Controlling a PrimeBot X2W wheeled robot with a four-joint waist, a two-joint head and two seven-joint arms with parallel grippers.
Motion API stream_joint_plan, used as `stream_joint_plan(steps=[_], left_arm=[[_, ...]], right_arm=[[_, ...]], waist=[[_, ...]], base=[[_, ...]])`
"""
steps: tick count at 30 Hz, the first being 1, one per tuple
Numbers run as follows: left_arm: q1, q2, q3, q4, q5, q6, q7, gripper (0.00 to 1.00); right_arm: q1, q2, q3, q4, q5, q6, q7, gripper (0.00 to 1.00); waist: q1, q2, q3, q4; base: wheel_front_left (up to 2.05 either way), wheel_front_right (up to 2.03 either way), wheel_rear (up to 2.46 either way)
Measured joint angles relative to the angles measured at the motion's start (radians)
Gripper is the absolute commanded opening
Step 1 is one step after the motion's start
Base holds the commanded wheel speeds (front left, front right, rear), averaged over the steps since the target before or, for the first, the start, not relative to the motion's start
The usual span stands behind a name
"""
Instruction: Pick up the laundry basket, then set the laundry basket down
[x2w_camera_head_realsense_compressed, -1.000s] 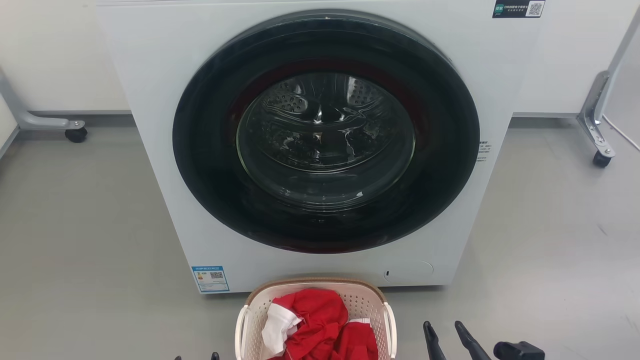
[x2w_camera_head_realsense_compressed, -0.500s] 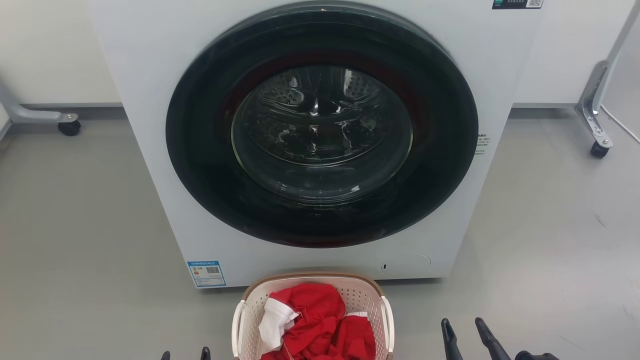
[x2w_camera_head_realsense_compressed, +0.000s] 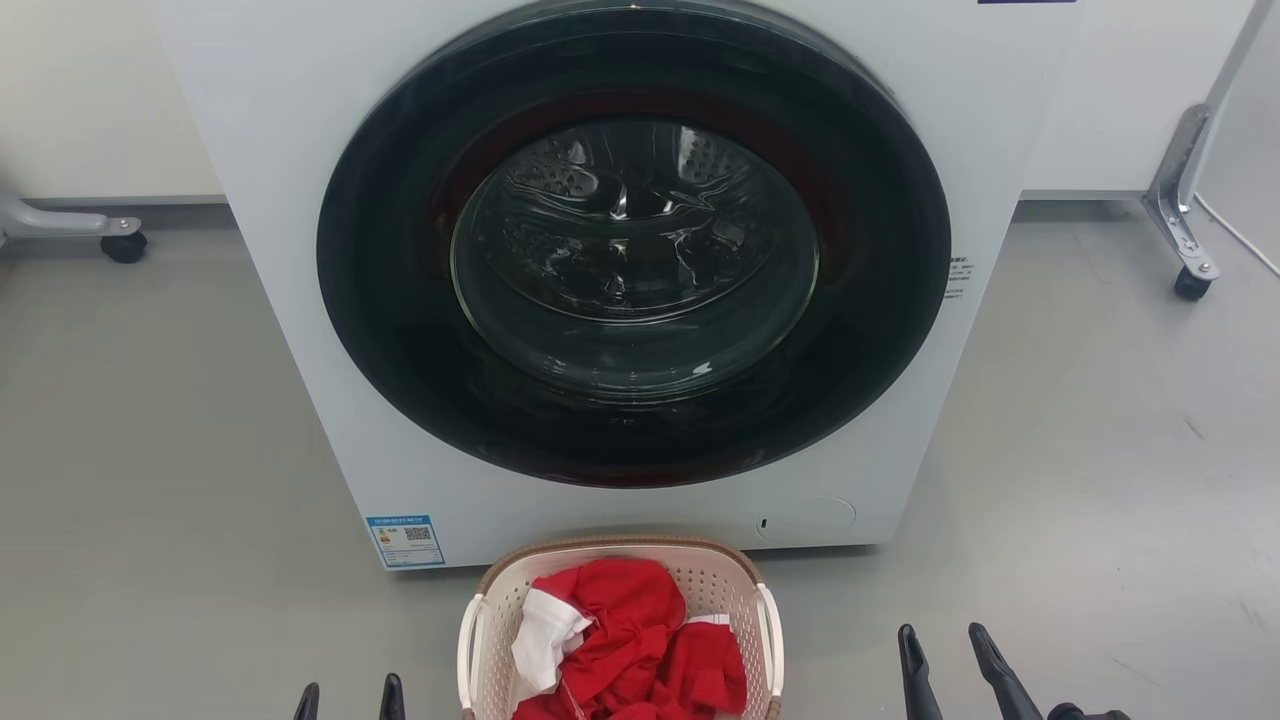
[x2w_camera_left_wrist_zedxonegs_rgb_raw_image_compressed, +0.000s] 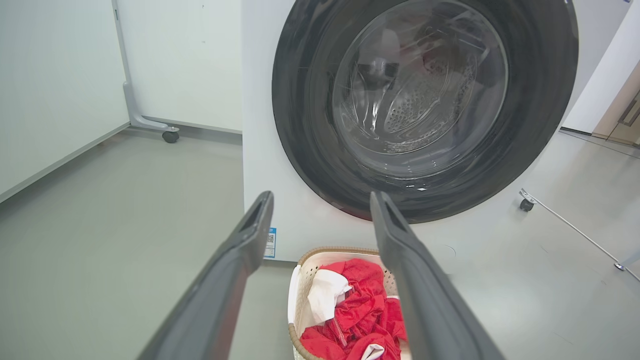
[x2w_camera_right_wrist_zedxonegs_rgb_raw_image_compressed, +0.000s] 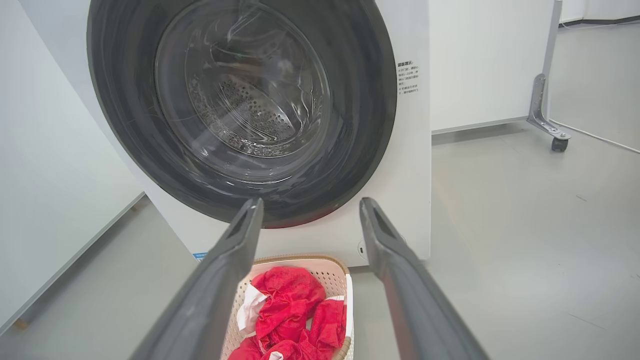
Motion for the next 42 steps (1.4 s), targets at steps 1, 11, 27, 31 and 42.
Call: stream_joint_plan(steps=[1,11,27,31,42], left_arm=[[0.0,-0.001,0.002,-0.002,0.001,0.0,0.0,1.0],[0.0,-0.009,0.009,-0.012,0.016,0.003,0.0,1.0],[0.009,-0.019,0.012,0.034,0.002,-0.006,0.012,0.0],[0.008,-0.02,0.022,0.041,-0.039,-0.009,0.026,0.0],[-0.016,-0.026,0.054,0.064,-0.194,-0.041,0.071,0.0]], right_arm=[[0.0,0.001,-0.002,-0.004,-0.005,0.0,0.0,1.0],[0.005,0.011,-0.018,-0.026,-0.041,0.0,0.0,1.0],[0.04,0.025,-0.039,0.016,-0.036,0.005,0.012,0.0],[0.04,0.028,-0.058,0.018,0.008,0.015,0.024,0.0],[0.029,0.035,-0.113,0.037,0.158,0.041,0.069,0.0]], waist=[[0.0,0.0,0.0,0.0],[0.0,0.0,0.004,0.002],[0.0,0.0,0.005,0.005],[0.0,0.0,0.006,0.005],[0.0,0.0,0.007,0.006]], base=[[0.0,0.0,0.0],[0.0,0.0,0.0],[0.0,0.0,0.0],[0.0,0.0,0.0],[0.0,0.0,0.0]])
